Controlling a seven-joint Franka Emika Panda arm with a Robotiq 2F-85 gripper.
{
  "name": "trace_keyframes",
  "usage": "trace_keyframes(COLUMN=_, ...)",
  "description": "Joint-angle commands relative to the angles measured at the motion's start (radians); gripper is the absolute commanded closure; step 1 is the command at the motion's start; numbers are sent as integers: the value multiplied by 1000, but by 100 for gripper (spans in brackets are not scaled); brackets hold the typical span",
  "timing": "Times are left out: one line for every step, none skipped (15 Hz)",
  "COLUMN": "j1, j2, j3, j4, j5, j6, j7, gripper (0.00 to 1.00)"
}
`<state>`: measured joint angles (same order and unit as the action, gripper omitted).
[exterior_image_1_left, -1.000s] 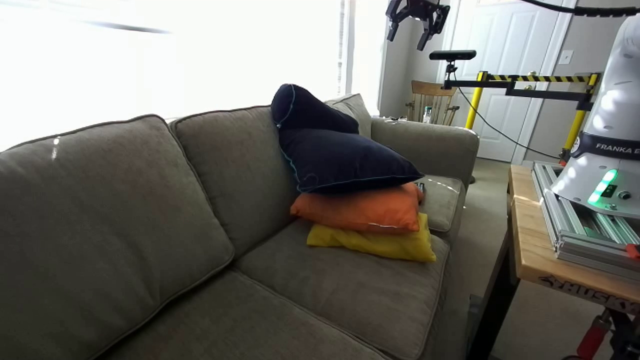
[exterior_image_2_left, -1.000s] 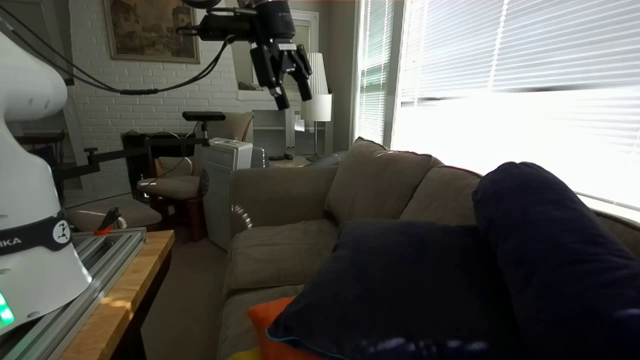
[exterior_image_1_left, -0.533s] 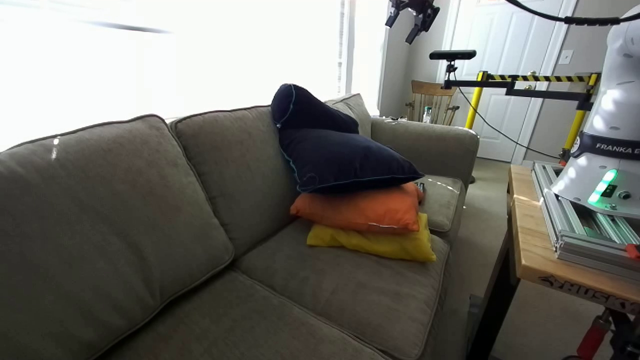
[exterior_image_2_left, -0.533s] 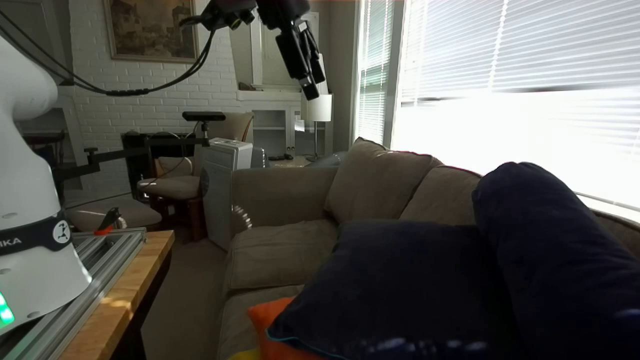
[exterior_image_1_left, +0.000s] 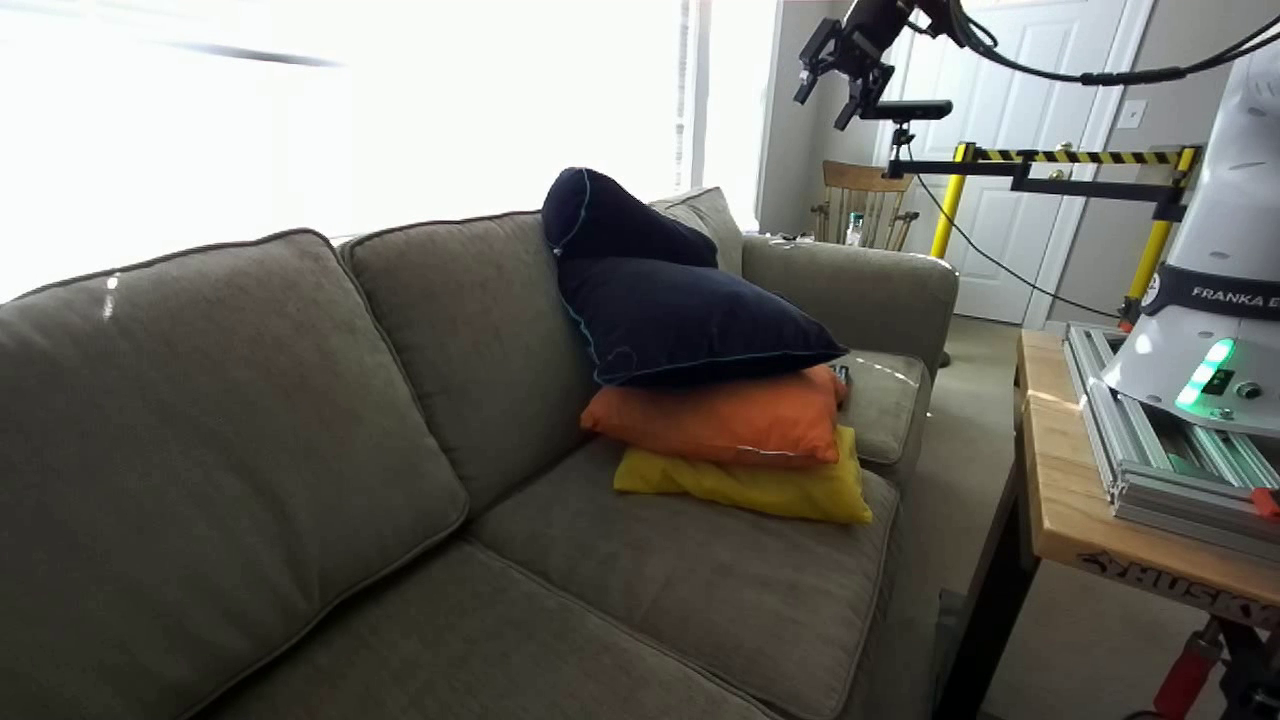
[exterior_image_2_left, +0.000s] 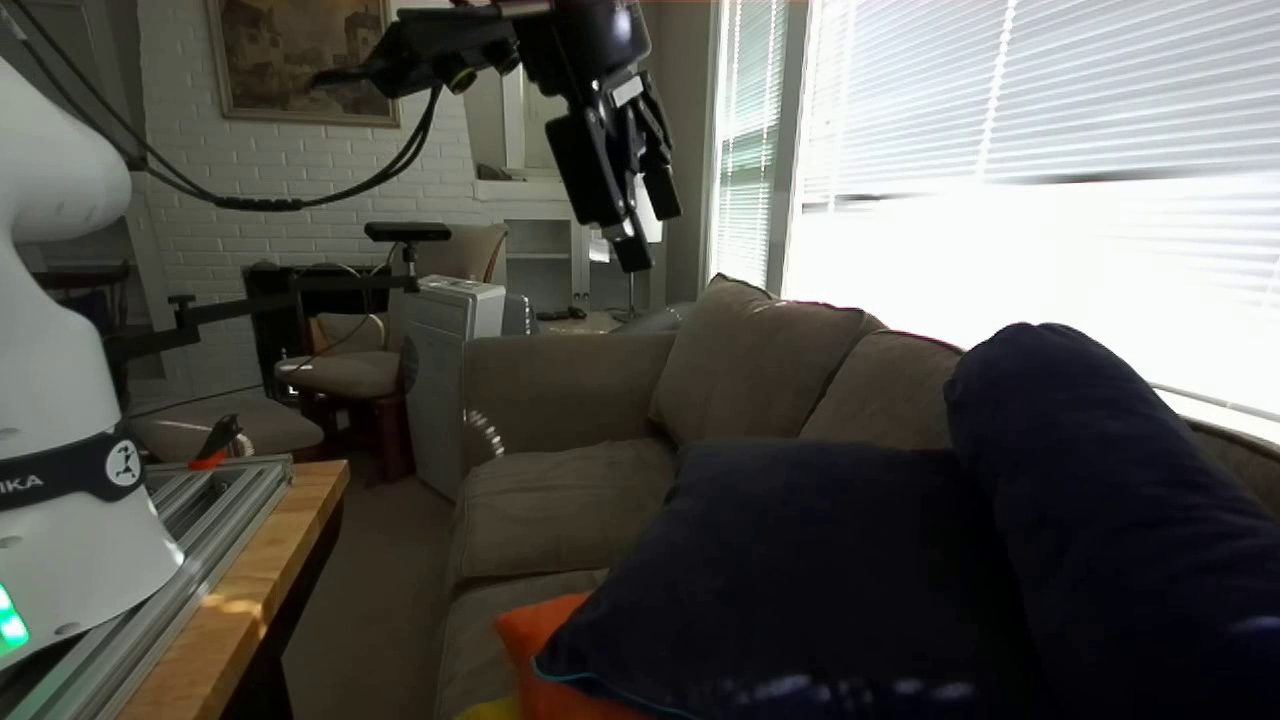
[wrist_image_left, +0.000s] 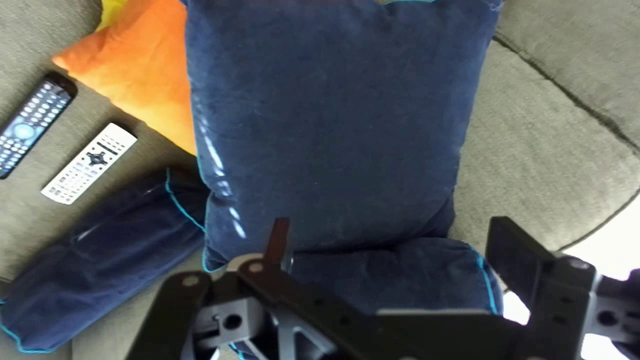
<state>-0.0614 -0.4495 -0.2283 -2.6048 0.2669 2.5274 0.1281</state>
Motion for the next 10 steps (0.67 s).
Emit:
trace_keyframes(j1=-73, j2=106, j3=10, j4=25, j5=-24, j6=65, j7=-9, gripper=0)
trace_keyframes(j1=-86, j2=130, j3=8, j4=20, j5=-23, j6=100, j7=-13, gripper=0)
trace_keyframes(j1=-87, j2=148, j3=-1, j4=18, j5=-8, j6=113, j7=-27, gripper=0)
trace_keyframes(j1=-92, j2=171, j3=-6, j4=19, j5=-2, j6=134, j7=-31, gripper=0)
trace_keyframes(j1=-97, j2=187, j3=-11, j4=17, j5=3, j6=156, j7=-37, gripper=0)
trace_keyframes(j1=-83, j2=209, j3=-38, j4=25, j5=46, j6=153, j7=-66, gripper=0)
trace_keyframes(j1=-79, j2=229, j3=-54, j4=31, j5=70, j6=158, j7=-87, gripper=0)
trace_keyframes(j1=-98, j2=258, j3=-60, j4=44, j5=52, j6=153, j7=-85, gripper=0)
trace_keyframes(j1=-124, j2=291, j3=-59, j4=53, j5=16, j6=155, j7=-60, gripper=0)
trace_keyframes(j1=-151, j2=321, j3=-63, j4=67, j5=-17, j6=152, j7=-40, gripper=0)
